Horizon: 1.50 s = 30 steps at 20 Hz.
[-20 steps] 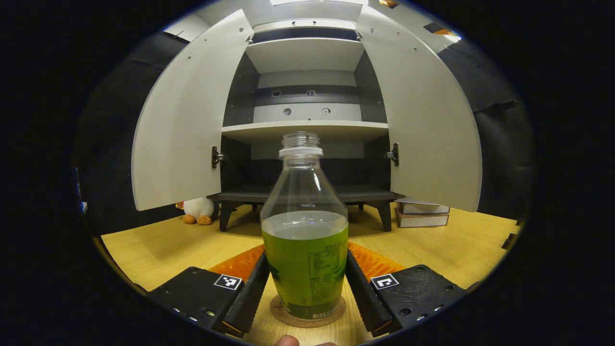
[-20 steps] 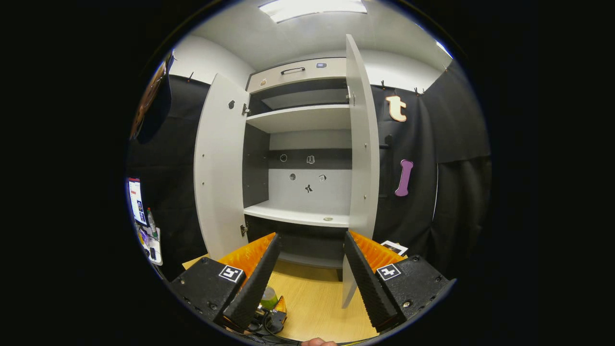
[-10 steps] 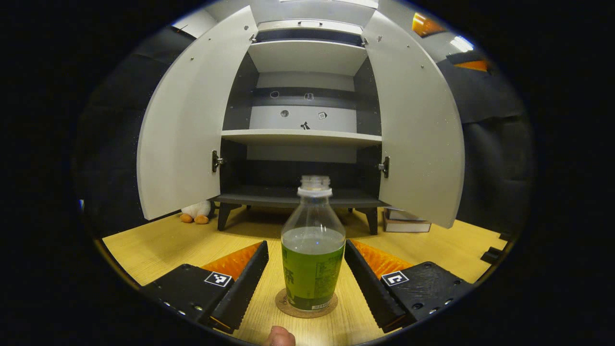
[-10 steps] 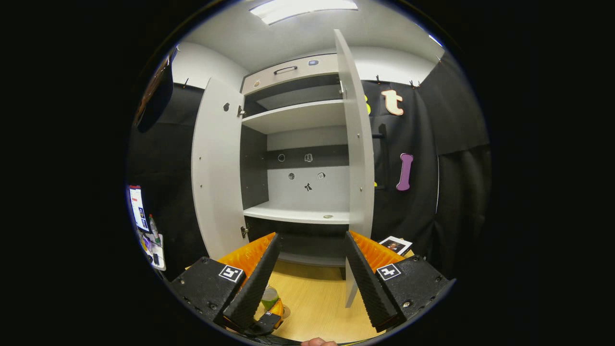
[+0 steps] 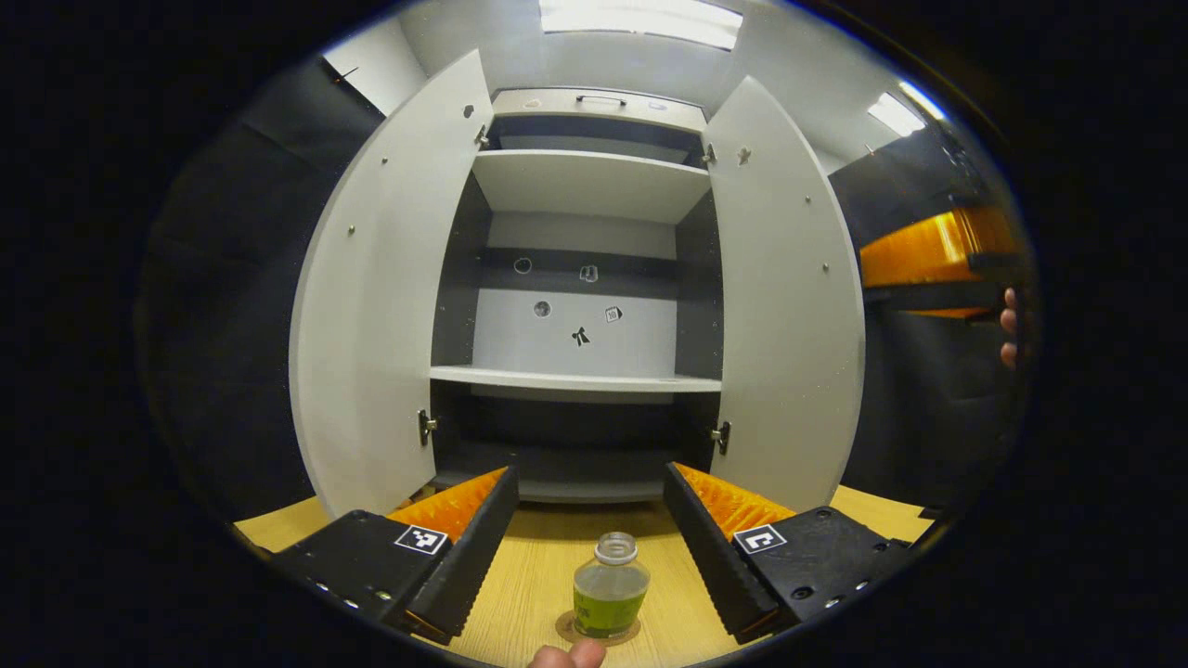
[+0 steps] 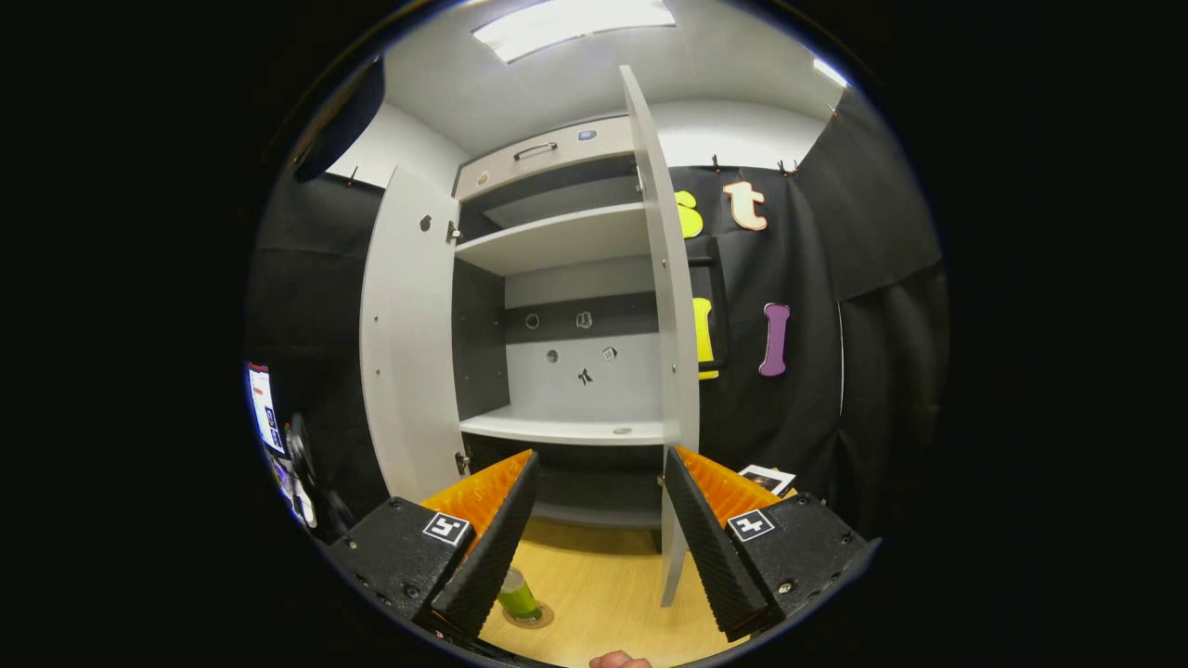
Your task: Grasp the bottle in the cabinet with the left hand and place it on the coaster, then close the right door with the right hand and the left door with the left hand.
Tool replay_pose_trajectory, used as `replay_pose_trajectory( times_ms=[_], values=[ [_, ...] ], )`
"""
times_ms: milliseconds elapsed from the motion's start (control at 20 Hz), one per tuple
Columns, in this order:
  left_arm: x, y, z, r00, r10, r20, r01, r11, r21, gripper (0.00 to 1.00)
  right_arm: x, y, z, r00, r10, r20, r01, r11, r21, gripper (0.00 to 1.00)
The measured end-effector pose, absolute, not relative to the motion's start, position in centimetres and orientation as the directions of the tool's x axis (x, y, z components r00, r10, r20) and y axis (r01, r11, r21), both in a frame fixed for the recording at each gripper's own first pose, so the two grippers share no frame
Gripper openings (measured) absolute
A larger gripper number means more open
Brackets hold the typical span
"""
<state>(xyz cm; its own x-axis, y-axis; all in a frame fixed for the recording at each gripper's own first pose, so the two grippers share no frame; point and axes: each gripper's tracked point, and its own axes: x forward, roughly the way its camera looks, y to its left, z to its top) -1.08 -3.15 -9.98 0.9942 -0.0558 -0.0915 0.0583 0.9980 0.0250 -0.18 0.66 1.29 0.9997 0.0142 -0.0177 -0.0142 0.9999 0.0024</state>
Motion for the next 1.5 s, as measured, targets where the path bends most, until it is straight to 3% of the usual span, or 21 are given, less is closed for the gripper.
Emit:
replay_pose_trajectory(
  times_ms=[350,500,700,850,1100,1500],
  values=[
    [-1.0,-3.2,-4.8,0.995,-0.051,-0.085,0.048,0.998,-0.032,0.95,0.2,0.8,0.0,1.000,0.029,-0.010,-0.028,0.999,0.046,0.83],
    [-1.0,-2.2,-3.3,0.998,-0.024,-0.052,0.025,1.000,0.012,0.95,-0.2,-0.1,-0.7,1.000,0.021,-0.021,-0.020,0.999,0.040,0.83],
    [-1.9,-2.6,-3.3,0.998,-0.024,-0.061,0.027,0.998,0.054,0.95,0.3,-2.9,4.4,0.998,0.022,0.056,-0.025,0.998,0.062,0.83],
    [-2.3,-2.9,-3.7,0.997,-0.026,-0.068,0.030,0.998,0.060,0.95,0.6,-7.9,10.2,0.986,-0.067,0.152,0.063,0.998,0.028,0.83],
    [-2.8,-3.1,-4.0,0.997,-0.029,-0.074,0.032,0.998,0.045,0.95,2.8,-14.4,13.8,0.952,-0.249,0.175,0.265,0.962,-0.070,0.82],
    [-3.1,-2.5,-4.8,0.995,-0.017,-0.095,0.020,0.999,0.033,0.95,7.8,-16.6,13.7,0.958,-0.259,0.121,0.255,0.966,0.048,0.83]
  ],
)
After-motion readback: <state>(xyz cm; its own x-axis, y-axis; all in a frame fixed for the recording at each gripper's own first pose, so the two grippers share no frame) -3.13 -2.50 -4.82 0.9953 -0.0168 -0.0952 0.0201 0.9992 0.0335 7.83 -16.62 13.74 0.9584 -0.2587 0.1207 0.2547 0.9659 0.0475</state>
